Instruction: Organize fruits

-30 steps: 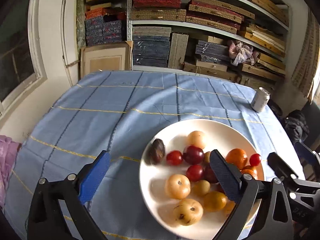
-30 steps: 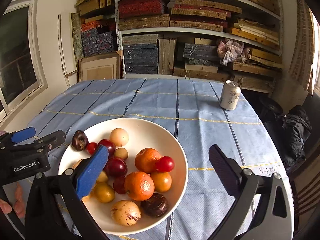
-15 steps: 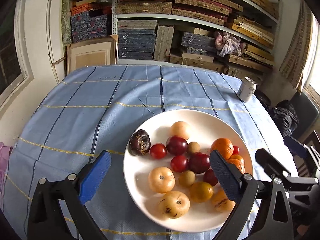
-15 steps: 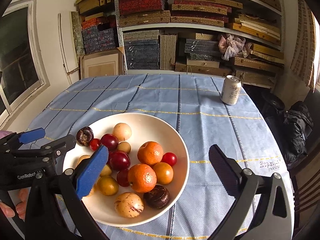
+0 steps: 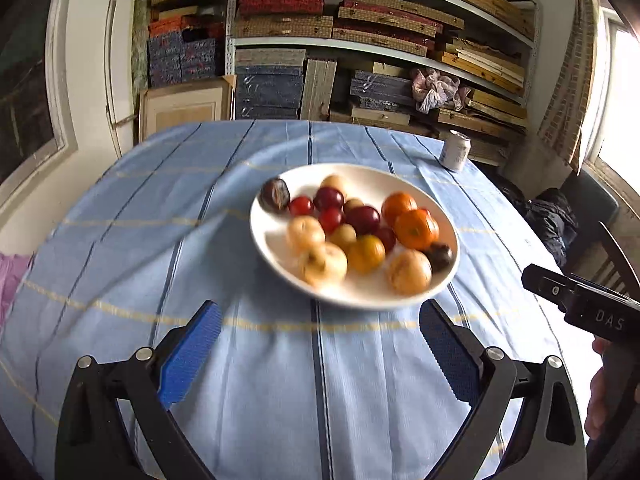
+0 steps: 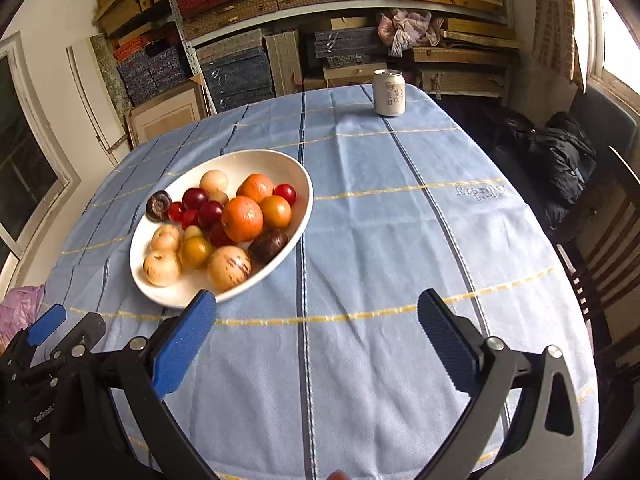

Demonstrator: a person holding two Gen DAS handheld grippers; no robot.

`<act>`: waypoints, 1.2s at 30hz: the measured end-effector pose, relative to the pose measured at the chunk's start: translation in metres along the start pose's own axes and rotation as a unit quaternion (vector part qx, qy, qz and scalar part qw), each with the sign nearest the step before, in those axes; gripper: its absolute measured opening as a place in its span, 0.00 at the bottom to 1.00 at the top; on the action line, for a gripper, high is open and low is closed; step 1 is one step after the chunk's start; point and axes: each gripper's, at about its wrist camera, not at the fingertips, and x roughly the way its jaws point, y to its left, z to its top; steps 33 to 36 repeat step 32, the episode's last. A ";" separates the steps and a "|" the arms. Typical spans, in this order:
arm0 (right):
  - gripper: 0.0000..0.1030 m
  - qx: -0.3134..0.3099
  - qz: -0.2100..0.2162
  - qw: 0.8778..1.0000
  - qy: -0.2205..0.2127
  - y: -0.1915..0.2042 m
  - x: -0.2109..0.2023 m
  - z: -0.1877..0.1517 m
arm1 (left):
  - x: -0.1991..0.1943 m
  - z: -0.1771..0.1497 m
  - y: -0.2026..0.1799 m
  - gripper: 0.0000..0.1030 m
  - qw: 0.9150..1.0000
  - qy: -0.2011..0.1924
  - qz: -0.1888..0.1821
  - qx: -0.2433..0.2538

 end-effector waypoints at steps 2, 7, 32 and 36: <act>0.96 -0.031 -0.008 0.999 -0.021 0.004 -0.013 -0.017 | -0.009 -0.014 -0.001 0.97 1.000 -0.005 0.023 0.001; 0.96 -0.090 -0.038 0.995 -0.031 0.023 -0.030 -0.047 | -0.021 -0.025 0.002 0.97 1.000 -0.004 0.027 -0.002; 0.96 -0.084 -0.059 0.994 -0.048 0.031 -0.035 -0.048 | -0.022 -0.026 -0.011 0.97 0.998 -0.006 0.062 0.022; 0.96 -0.084 -0.059 0.994 -0.048 0.031 -0.035 -0.048 | -0.022 -0.026 -0.011 0.97 0.998 -0.006 0.062 0.022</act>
